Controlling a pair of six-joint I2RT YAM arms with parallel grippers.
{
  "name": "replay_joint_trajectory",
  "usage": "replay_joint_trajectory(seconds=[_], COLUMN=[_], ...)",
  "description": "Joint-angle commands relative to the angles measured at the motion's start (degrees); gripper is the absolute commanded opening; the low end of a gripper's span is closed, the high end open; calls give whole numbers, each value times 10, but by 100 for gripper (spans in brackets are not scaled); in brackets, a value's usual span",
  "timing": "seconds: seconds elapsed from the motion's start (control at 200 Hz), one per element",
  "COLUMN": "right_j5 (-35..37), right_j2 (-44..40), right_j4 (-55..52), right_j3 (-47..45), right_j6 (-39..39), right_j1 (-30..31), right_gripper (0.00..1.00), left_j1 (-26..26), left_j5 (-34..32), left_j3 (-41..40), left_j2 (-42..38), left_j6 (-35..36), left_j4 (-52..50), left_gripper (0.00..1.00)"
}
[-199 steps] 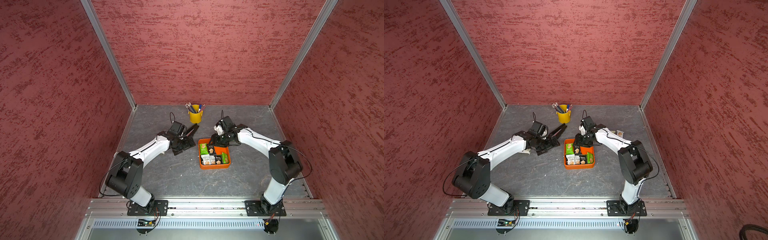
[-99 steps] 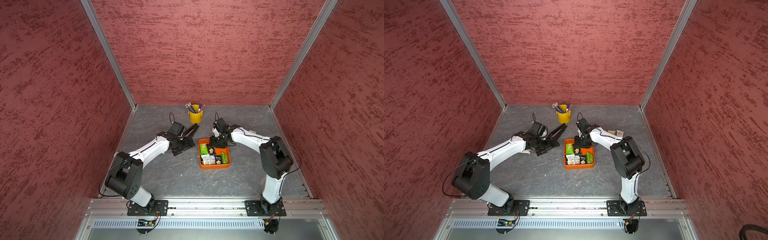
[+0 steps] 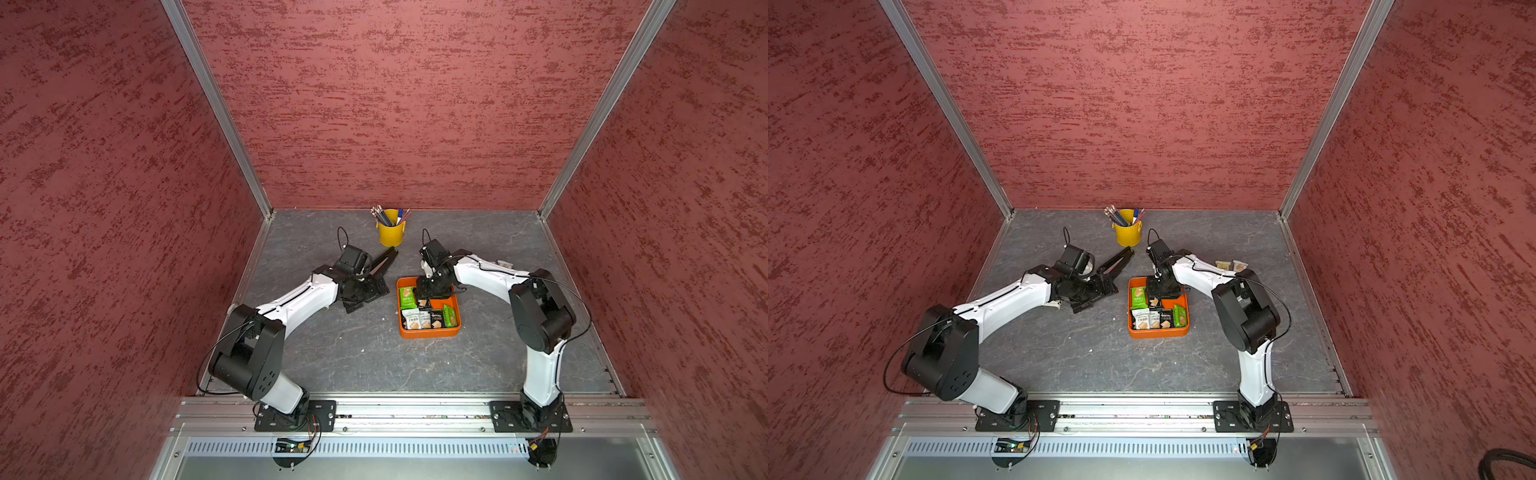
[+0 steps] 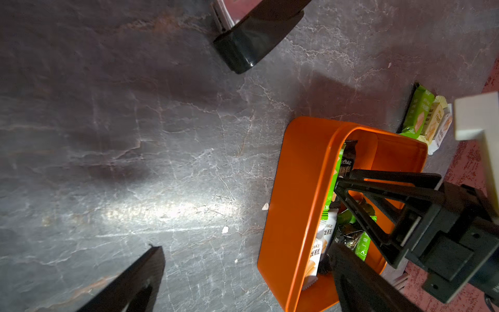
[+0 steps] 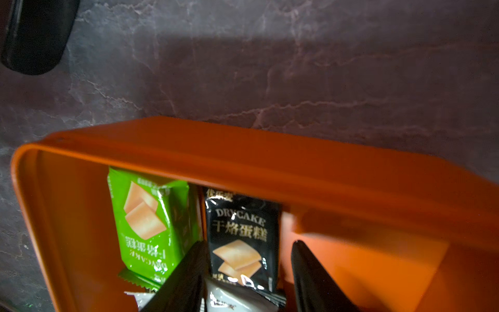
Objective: Take the cookies out of the storage box
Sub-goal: Pick up the cookie from the storage box.
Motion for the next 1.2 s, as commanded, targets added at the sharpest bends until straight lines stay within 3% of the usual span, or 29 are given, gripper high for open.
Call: replay_joint_trajectory(seconds=[0.0,0.401,1.007,1.197], right_j5=[14,120,130,135], right_j2=[13,41,85,84], right_j4=[-12,-72,-90,-95], right_j3=[15,35,78,77], right_j6=[-6,5,6,7], right_j1=[12,16,17,17], right_gripper=[55,55,57,48], left_j1=[2,2,1,1], left_j5=[-8,-11,-12,-13], left_j3=[-11,-18,-21,-32], left_j2=[-17,-24,-27,-35], left_j6=[-7,-12,-16,-19], left_j4=[10,8,10,14], left_gripper=[100,100,100,100])
